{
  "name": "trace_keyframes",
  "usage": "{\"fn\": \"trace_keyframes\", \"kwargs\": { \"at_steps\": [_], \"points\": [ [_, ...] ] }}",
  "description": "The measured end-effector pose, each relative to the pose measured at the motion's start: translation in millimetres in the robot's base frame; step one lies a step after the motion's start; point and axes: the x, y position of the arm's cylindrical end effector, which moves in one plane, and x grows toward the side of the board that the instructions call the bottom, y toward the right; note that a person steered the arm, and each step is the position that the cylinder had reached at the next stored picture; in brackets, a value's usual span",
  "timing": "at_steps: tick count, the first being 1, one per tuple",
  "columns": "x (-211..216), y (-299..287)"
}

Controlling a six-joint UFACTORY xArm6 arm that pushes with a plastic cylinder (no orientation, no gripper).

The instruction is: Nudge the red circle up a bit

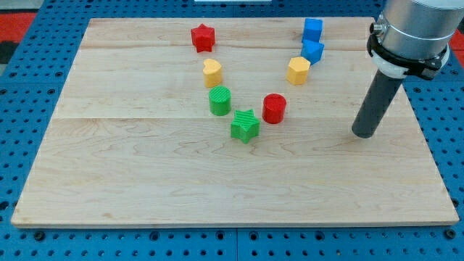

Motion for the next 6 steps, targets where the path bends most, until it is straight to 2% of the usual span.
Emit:
{"fn": "trace_keyframes", "kwargs": {
  "at_steps": [2,4,6],
  "points": [
    [13.3,-12.4],
    [22.5,-77.2],
    [-12.6,-113.0]
  ]
}}
